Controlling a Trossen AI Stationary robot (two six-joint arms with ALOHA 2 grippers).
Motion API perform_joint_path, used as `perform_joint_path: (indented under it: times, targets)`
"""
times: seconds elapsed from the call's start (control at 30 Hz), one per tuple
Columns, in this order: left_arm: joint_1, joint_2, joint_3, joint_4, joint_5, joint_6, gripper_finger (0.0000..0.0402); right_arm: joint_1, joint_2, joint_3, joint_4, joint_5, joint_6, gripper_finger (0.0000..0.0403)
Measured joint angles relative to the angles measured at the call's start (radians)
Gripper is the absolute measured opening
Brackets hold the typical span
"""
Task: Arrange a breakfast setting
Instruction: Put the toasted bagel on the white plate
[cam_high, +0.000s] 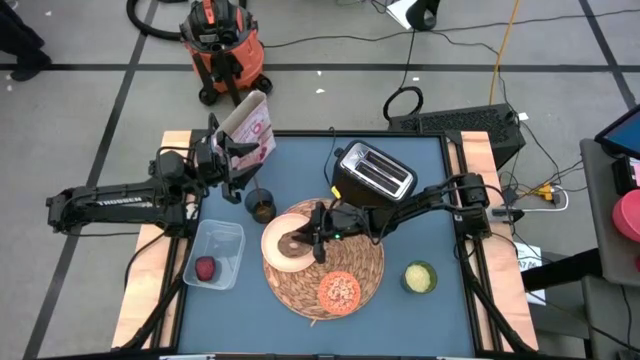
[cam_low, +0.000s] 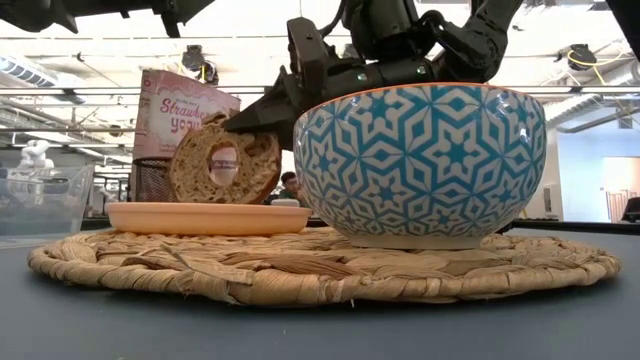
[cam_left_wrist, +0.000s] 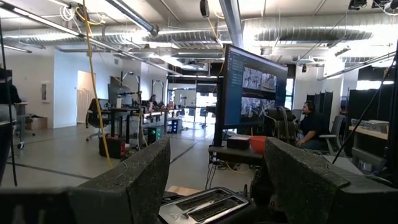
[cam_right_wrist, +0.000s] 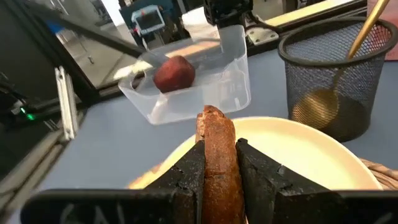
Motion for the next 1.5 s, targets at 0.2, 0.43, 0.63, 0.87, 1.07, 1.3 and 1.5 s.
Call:
perform_joint_path:
  times: [0.2,0.43,0.63,0.87,1.07,1.3,1.5]
  targets:
    - [0.000,0.000,0.000,0.000,0.000,0.000,0.0266,0.000,0.000,0.000,-0.034,0.000,-0.028,0.0070]
    - [0.000,0.000,0.000,0.000,0.000,0.000,0.0266,0.000,0.000,0.000,-0.031,0.000,-0.033,0.0070]
    - [0.000,0.000,0.000,0.000,0.000,0.000,0.0266,0.000,0.000,0.000,-0.030,0.000,-0.033,0.0070]
    - [0.000,0.000,0.000,0.000,0.000,0.000,0.0266,0.000,0.001,0.000,-0.030,0.000,-0.033,0.0071]
    - [0.000,0.000,0.000,0.000,0.000,0.000,0.0266,0.000,0.002,0.000,-0.032,0.000,-0.034,0.0097]
    - [0.000,0.000,0.000,0.000,0.000,0.000,0.0266,0.001,0.003,0.000,-0.031,0.012,-0.034,0.0173]
    - [0.000,0.000,0.000,0.000,0.000,0.000,0.0266,0.000,0.003,0.000,-0.030,0.055,-0.034,0.0225]
